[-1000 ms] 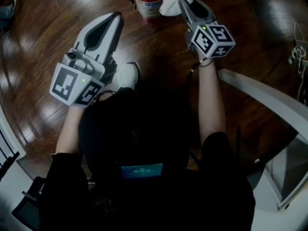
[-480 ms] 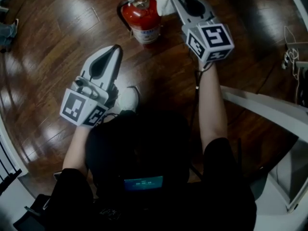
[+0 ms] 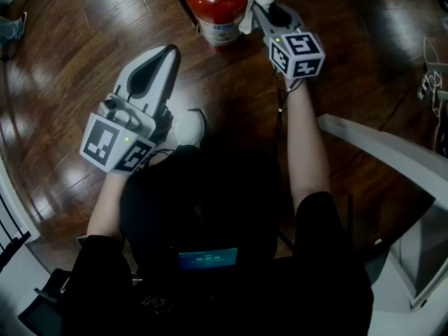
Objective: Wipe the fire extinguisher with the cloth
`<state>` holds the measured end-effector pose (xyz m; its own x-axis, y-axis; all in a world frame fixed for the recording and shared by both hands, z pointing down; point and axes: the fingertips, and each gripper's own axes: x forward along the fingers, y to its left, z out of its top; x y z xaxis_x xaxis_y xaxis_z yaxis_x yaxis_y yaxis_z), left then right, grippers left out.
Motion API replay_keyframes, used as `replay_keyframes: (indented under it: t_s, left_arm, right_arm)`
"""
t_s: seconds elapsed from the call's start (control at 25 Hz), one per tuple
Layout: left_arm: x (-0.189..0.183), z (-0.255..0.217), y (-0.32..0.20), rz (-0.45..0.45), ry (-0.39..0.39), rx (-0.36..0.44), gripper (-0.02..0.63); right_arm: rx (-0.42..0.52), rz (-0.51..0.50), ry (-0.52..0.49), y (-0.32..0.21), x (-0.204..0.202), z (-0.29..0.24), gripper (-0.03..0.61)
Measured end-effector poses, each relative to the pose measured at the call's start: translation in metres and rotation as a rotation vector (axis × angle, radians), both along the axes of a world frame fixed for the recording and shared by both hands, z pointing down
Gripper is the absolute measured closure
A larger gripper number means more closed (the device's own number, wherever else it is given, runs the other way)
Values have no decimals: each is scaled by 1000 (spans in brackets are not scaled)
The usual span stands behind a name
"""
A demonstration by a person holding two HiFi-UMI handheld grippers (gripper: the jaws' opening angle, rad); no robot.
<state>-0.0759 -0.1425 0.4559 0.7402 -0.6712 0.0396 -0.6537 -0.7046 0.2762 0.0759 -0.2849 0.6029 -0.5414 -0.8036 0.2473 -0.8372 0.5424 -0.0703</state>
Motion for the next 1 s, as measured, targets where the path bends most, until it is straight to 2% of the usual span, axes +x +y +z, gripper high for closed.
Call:
replay_keyframes:
  t_s: [0.28,0.52,0.84,1.0]
  left_arm:
    - [1,0,1,0,0,0,615]
    - [3,0,2,5,-5,6,615]
    - [-2,-1,5,-2,0,5,615]
    - [-1,4,5,7,-3,-10,615]
  right_arm:
    - [-160,2,3,7,-3,80,485]
    - [-263,13,-18,8,-4,124,485]
    - [-330,16,18,16,-3,151,485]
    - [-291,35,-13,17,8,131,485]
